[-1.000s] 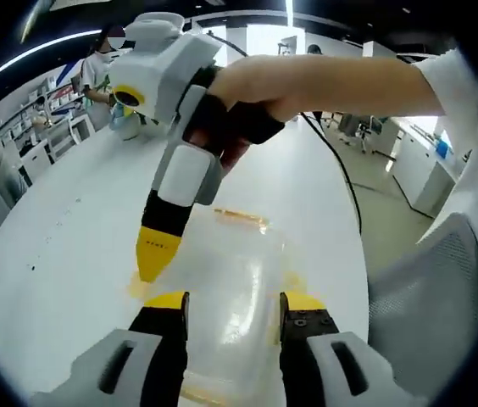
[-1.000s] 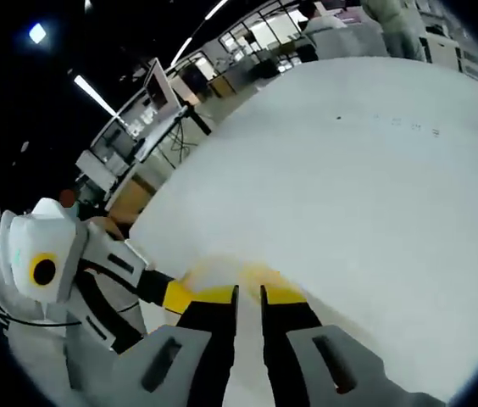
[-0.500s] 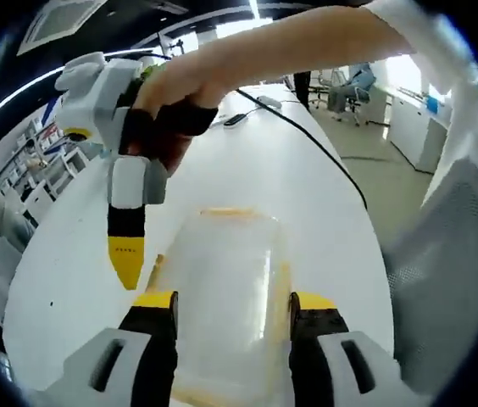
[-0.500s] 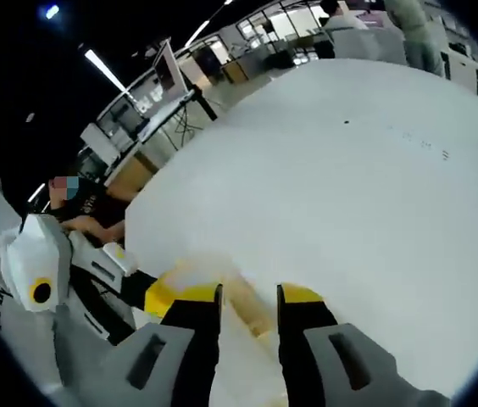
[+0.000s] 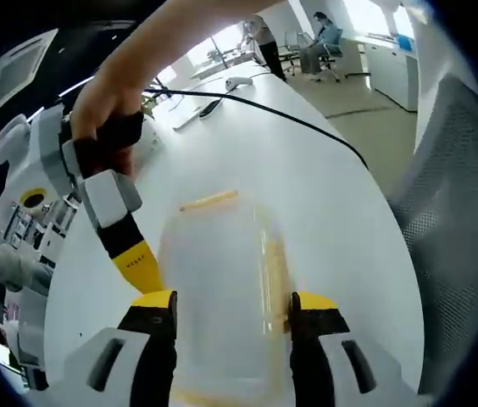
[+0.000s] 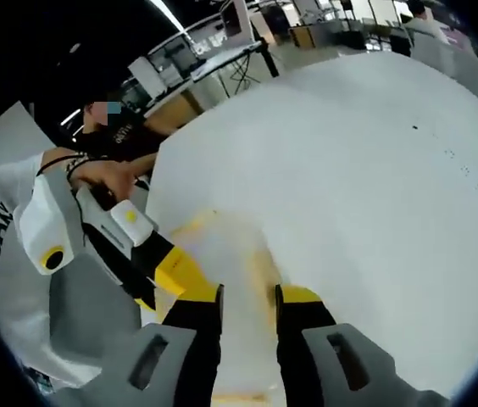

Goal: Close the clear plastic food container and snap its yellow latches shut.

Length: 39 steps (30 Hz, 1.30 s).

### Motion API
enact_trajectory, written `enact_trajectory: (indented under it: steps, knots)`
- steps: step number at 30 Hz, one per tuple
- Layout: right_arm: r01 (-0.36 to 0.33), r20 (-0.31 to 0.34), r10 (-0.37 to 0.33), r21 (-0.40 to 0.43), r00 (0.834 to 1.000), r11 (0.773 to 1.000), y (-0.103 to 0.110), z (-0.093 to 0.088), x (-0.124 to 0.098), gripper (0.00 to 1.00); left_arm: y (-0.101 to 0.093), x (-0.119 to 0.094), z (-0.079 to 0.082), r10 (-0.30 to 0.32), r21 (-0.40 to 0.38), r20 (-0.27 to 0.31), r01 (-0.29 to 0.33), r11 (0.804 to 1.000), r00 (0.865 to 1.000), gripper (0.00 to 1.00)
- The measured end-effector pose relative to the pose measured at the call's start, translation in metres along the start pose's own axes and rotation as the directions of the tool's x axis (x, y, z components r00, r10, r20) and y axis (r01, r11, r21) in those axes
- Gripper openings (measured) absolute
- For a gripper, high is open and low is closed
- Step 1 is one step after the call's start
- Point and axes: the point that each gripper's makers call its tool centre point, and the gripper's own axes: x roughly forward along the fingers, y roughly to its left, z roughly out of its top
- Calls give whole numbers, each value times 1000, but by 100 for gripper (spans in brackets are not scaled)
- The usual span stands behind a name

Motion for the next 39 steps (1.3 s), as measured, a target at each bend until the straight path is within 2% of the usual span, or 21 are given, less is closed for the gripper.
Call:
enact_trajectory:
  steps: [2,3,7,11,14,20,24,29,32,39]
  knots:
    - [-6,-15,6,-13,1000,1000,3,-2,1,22,0,0,0,-1,-1,2,1,1000,1000,50]
    - [13,-36,-14,-28,999,1000,-1,-5,2,21,1,0,0,-3,-7,4,3,1000,1000,50]
    - [-16,-25,15,-25,1000,1000,-1,-4,1,22,3,0,1,-3,-60,20,5,998,1000,49]
    - [-18,-36,17,-28,999,999,2,-4,1,22,5,0,2,-21,-98,34,24,995,999,48]
    - [-20,-46,19,-29,999,999,2,-5,1,22,8,-1,4,-34,-154,50,42,987,998,47]
    - [-25,-59,24,-29,998,999,0,-4,1,22,9,-1,5,-56,-189,60,66,980,997,46]
    - [-26,-63,24,-26,998,999,0,-5,2,21,8,0,6,-51,-182,58,61,981,997,46]
    - [-31,-66,29,-25,997,999,-2,-4,2,21,5,3,6,-32,-119,53,38,992,998,46]
    - [-38,-85,36,-25,996,999,-1,-5,3,21,5,3,7,-24,-124,46,29,992,999,46]
    - [-40,-114,37,-24,993,999,-4,-4,3,20,0,3,9,-23,-85,52,27,996,998,40]
